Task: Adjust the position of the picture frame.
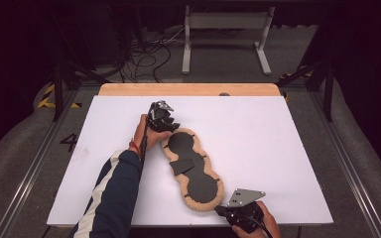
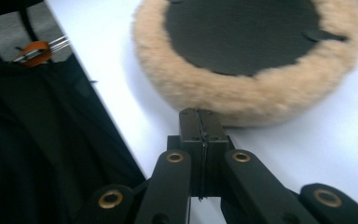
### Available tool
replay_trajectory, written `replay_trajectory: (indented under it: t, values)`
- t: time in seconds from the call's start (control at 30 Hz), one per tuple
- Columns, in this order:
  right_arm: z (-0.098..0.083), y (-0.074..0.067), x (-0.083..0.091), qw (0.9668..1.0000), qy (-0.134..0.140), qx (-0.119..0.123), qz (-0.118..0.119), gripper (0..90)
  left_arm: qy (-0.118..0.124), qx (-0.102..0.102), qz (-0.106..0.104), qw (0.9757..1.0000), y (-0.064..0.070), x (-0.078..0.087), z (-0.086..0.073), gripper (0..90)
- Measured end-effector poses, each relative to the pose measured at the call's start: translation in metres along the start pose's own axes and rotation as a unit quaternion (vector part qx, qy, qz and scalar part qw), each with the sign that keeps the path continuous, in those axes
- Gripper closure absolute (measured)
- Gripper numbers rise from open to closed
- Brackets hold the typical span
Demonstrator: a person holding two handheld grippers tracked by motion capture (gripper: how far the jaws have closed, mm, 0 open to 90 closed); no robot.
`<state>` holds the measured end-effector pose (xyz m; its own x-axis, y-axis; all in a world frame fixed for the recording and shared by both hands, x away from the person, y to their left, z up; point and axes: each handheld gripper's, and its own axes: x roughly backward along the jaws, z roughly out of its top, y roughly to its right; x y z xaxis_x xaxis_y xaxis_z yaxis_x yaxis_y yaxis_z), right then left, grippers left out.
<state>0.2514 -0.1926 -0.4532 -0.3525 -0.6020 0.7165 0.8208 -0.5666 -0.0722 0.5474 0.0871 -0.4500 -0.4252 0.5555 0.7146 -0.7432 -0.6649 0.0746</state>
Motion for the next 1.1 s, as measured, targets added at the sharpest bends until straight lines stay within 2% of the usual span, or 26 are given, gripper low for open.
replay_trajectory:
  t: [0.07,0.1,0.13,0.2,0.23,0.27,0.33,0.37,0.4,0.6,0.7,0.73,0.77,0.87,1.03,1.1]
  values:
    - [0.002,-0.005,-0.003,0.9999,-0.004,0.010,0.009,90.0,-0.001,0.007,-0.006,1.0000,-0.001,-0.001,0.001,53.5]
    - [0.002,-0.005,-0.003,0.9999,-0.004,0.010,0.009,90.0,-0.003,0.014,-0.011,0.9998,-0.002,-0.004,0.002,53.5]
    - [0.003,-0.008,-0.006,0.9999,-0.004,0.012,0.011,90.0,-0.003,0.009,-0.019,0.9998,-0.002,-0.004,0.002,54.4]
    - [0.004,-0.011,-0.009,0.9998,-0.003,0.014,0.011,90.0,0.000,0.016,-0.033,0.9993,-0.002,-0.005,0.001,57.9]
    - [0.004,-0.010,-0.009,0.9998,-0.002,0.014,0.011,90.0,0.002,0.021,-0.047,0.9986,-0.002,-0.005,-0.001,61.6]
    - [0.004,-0.010,-0.009,0.9999,-0.002,0.009,0.013,90.0,0.001,0.010,-0.061,0.9981,-0.001,-0.005,-0.001,70.2]
    - [0.004,-0.009,-0.009,0.9999,-0.001,0.011,0.008,90.0,-0.002,-0.008,-0.067,0.9977,0.006,-0.005,0.001,86.4]
    - [0.004,-0.009,-0.009,0.9999,-0.001,0.011,0.008,90.0,-0.002,-0.008,-0.067,0.9977,0.006,-0.005,0.001,90.0]
    - [0.003,-0.009,-0.008,1.0000,0.000,0.007,0.006,90.0,-0.009,-0.018,-0.053,0.9984,0.009,-0.005,0.002,90.0]
    - [0.000,-0.005,-0.004,1.0000,-0.001,-0.002,-0.003,90.0,-0.016,-0.026,-0.050,0.9983,0.007,0.002,-0.004,90.0]
    - [-0.002,0.000,-0.001,0.9999,0.000,-0.013,-0.008,90.0,-0.014,-0.024,-0.050,0.9984,0.004,0.007,-0.009,90.0]
    - [-0.002,0.000,-0.001,0.9999,0.000,-0.013,-0.008,90.0,-0.011,-0.018,-0.050,0.9985,0.003,0.009,-0.012,90.0]
    - [-0.003,0.004,0.000,0.9997,-0.001,-0.023,-0.008,90.0,-0.009,-0.011,-0.051,0.9986,0.001,0.011,-0.015,90.0]
    - [-0.003,0.007,0.001,0.9996,-0.002,-0.022,-0.017,90.0,-0.003,-0.003,-0.049,0.9988,-0.003,0.019,-0.025,90.0]
    - [-0.005,0.014,0.004,0.9991,0.001,-0.031,-0.029,90.0,-0.004,-0.010,-0.034,0.9994,-0.003,0.030,-0.035,90.0]
    - [-0.006,0.018,0.005,0.9986,0.001,-0.037,-0.038,90.0,-0.003,-0.009,-0.037,0.9993,-0.005,0.034,-0.041,90.0]
